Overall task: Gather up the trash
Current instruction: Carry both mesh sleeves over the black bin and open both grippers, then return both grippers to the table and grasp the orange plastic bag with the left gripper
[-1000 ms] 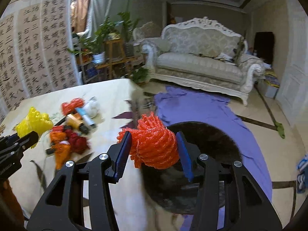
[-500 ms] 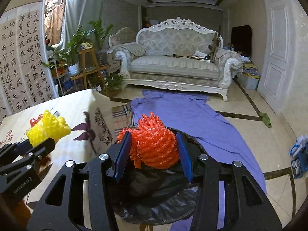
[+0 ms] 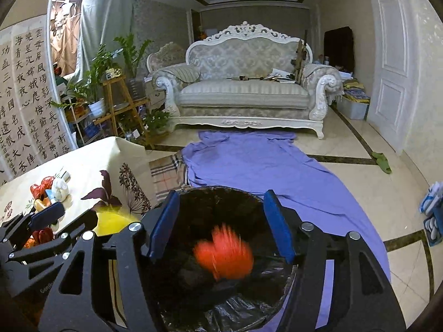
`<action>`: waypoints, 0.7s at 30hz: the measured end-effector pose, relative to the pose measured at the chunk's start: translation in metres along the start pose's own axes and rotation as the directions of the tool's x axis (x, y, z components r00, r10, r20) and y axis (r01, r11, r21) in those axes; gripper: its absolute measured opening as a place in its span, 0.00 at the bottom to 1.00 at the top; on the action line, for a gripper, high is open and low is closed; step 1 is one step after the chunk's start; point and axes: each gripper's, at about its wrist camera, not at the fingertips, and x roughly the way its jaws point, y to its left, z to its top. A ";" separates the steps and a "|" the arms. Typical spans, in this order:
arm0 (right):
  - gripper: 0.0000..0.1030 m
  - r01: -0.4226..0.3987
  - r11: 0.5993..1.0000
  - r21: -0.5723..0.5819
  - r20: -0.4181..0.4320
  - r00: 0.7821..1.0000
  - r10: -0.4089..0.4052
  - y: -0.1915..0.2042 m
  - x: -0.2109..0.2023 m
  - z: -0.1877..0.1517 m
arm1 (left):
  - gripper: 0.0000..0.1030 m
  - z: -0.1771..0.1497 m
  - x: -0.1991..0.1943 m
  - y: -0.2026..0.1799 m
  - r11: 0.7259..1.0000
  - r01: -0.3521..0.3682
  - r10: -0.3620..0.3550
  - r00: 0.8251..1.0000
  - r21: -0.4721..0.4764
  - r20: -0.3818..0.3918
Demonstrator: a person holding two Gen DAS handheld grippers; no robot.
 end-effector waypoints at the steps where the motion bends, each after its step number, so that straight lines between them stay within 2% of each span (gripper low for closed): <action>1: 0.60 0.001 1.000 0.003 0.000 1.000 -0.001 -0.001 -0.001 0.000 | 0.69 0.000 0.000 0.001 1.000 -0.002 0.002 1.000 -0.003 -0.003; 12: 0.60 -0.022 1.000 -0.007 0.002 1.000 0.022 0.012 -0.011 0.000 | 0.72 -0.006 -0.023 0.017 0.998 -0.064 0.064 0.998 -0.014 0.016; 21: 0.60 -0.101 0.993 -0.062 -0.029 0.995 0.100 0.057 -0.017 -0.010 | 0.72 -0.016 -0.048 0.060 0.984 -0.166 0.167 0.986 -0.066 0.007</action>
